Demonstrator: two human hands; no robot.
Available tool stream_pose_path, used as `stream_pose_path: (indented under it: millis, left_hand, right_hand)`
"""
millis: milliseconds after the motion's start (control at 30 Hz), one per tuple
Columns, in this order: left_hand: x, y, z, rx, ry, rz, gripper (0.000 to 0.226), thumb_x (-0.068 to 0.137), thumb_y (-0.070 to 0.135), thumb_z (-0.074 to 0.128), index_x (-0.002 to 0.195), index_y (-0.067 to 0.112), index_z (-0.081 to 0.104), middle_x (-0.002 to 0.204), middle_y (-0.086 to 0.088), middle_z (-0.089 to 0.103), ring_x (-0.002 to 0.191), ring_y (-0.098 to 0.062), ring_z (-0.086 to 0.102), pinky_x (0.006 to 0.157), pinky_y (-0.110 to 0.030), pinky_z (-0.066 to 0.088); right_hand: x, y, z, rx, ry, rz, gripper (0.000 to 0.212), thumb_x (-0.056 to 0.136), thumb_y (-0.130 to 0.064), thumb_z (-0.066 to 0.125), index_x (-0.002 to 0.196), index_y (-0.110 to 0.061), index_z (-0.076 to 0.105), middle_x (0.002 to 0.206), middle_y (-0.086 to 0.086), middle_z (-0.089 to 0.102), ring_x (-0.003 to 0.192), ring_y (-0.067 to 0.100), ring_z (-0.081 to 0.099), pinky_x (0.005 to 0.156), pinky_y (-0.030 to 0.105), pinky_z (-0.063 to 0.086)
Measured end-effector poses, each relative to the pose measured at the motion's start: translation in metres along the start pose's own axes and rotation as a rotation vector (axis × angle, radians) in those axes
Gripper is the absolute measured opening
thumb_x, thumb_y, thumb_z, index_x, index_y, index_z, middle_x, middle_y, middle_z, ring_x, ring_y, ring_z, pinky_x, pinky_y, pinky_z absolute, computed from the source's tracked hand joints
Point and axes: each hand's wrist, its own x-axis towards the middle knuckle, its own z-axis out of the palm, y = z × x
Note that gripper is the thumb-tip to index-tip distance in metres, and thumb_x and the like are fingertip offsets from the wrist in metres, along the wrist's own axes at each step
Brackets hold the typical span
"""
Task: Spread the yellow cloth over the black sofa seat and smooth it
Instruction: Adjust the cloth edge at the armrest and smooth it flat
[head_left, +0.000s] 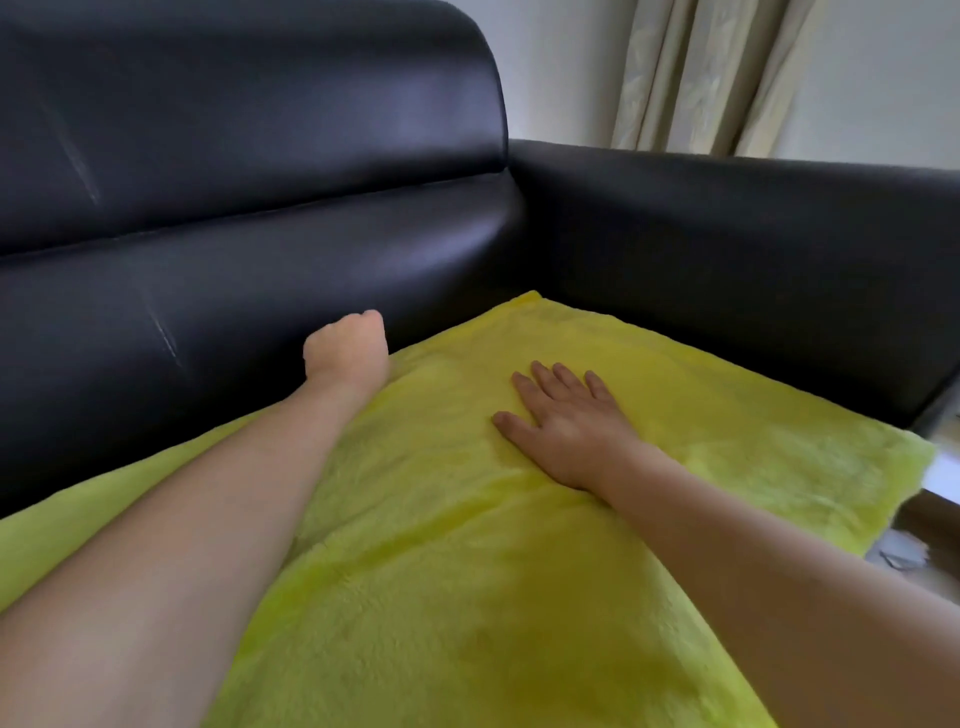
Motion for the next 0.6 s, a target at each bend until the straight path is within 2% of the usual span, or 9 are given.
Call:
stream_pose_path:
  millis: [100, 167, 200, 267, 367, 433, 467, 533, 600]
  left_hand:
    - [-0.003, 0.009, 0.013, -0.17, 0.033, 0.142, 0.017, 0.092, 0.007, 0.042, 0.104, 0.013, 0.052, 0.112, -0.009, 0.056, 0.102, -0.035, 0.057, 0.073, -0.039, 0.043]
    - [-0.011, 0.019, 0.018, -0.316, -0.064, 0.261, 0.028, 0.099, 0.018, 0.039, 0.123, 0.016, 0.054, 0.129, -0.007, 0.054, 0.118, -0.032, 0.052, 0.091, -0.039, 0.043]
    - [-0.016, 0.023, 0.019, -0.335, -0.179, 0.291, 0.038, 0.103, 0.026, 0.036, 0.137, 0.017, 0.048, 0.142, -0.005, 0.048, 0.13, -0.028, 0.045, 0.103, -0.036, 0.036]
    - [-0.022, 0.025, 0.02, -0.326, -0.397, 0.32, 0.049, 0.106, 0.036, 0.027, 0.151, 0.016, 0.031, 0.158, 0.0, 0.029, 0.144, -0.018, 0.026, 0.114, -0.025, 0.017]
    - [-0.021, 0.021, 0.025, -0.244, -0.419, 0.385, 0.052, 0.106, 0.037, 0.022, 0.154, 0.015, 0.02, 0.161, 0.0, 0.016, 0.148, -0.014, 0.014, 0.116, -0.023, 0.007]
    - [-0.018, 0.023, 0.03, -0.273, -0.416, 0.36, 0.055, 0.105, 0.043, 0.023, 0.154, 0.019, 0.021, 0.162, 0.002, 0.016, 0.148, -0.014, 0.013, 0.118, -0.027, 0.006]
    - [-0.017, 0.023, 0.034, -0.283, -0.416, 0.349, 0.057, 0.104, 0.046, 0.024, 0.154, 0.021, 0.021, 0.162, 0.003, 0.016, 0.148, -0.014, 0.012, 0.119, -0.028, 0.006]
    - [-0.015, 0.021, 0.041, -0.251, -0.427, 0.377, 0.058, 0.103, 0.049, 0.021, 0.155, 0.022, 0.017, 0.162, 0.002, 0.013, 0.149, -0.014, 0.009, 0.12, -0.029, 0.004]
    - [-0.008, 0.017, 0.046, -0.227, -0.437, 0.409, 0.058, 0.104, 0.049, 0.019, 0.155, 0.022, 0.014, 0.162, 0.003, 0.011, 0.149, -0.013, 0.007, 0.12, -0.027, 0.001]
  right_hand:
    - [0.002, -0.001, -0.002, 0.001, -0.007, 0.003, 0.073, 0.093, -0.068, 0.012, 0.156, -0.031, 0.005, 0.163, -0.005, -0.003, 0.149, 0.014, -0.006, 0.12, 0.042, -0.007]
    - [0.001, -0.004, -0.002, 0.008, -0.039, 0.014, 0.073, 0.093, -0.067, 0.013, 0.156, -0.03, 0.007, 0.163, -0.003, -0.001, 0.15, 0.016, -0.004, 0.12, 0.042, -0.006]
    - [0.001, -0.005, -0.006, 0.008, -0.048, 0.019, 0.073, 0.094, -0.066, 0.014, 0.155, -0.028, 0.011, 0.163, -0.001, 0.003, 0.15, 0.017, 0.001, 0.12, 0.042, -0.002]
    - [0.004, -0.01, -0.022, -0.017, -0.055, 0.06, 0.068, 0.096, -0.061, 0.018, 0.149, -0.022, 0.031, 0.157, 0.005, 0.027, 0.144, 0.025, 0.024, 0.116, 0.043, 0.018]
    - [0.042, -0.017, -0.06, -0.065, 0.007, 0.036, 0.044, 0.101, -0.037, 0.029, 0.133, -0.015, 0.049, 0.135, 0.012, 0.049, 0.123, 0.034, 0.047, 0.094, 0.045, 0.04]
    - [0.078, -0.014, -0.068, -0.095, 0.097, -0.014, 0.04, 0.101, -0.031, 0.032, 0.136, -0.019, 0.047, 0.137, 0.01, 0.047, 0.126, 0.034, 0.045, 0.102, 0.052, 0.034]
    - [0.096, -0.009, -0.065, -0.085, 0.126, -0.012, 0.043, 0.102, -0.034, 0.029, 0.142, -0.023, 0.042, 0.144, 0.008, 0.043, 0.134, 0.031, 0.039, 0.111, 0.054, 0.022]
    - [0.119, 0.001, -0.043, -0.086, 0.064, -0.001, 0.053, 0.102, -0.046, 0.021, 0.152, -0.03, 0.025, 0.159, 0.004, 0.025, 0.146, 0.026, 0.02, 0.117, 0.054, 0.003]
    - [0.135, 0.011, -0.016, -0.116, -0.05, 0.047, 0.06, 0.098, -0.058, 0.015, 0.154, -0.036, 0.014, 0.163, 0.0, 0.008, 0.149, 0.025, 0.006, 0.117, 0.055, -0.002]
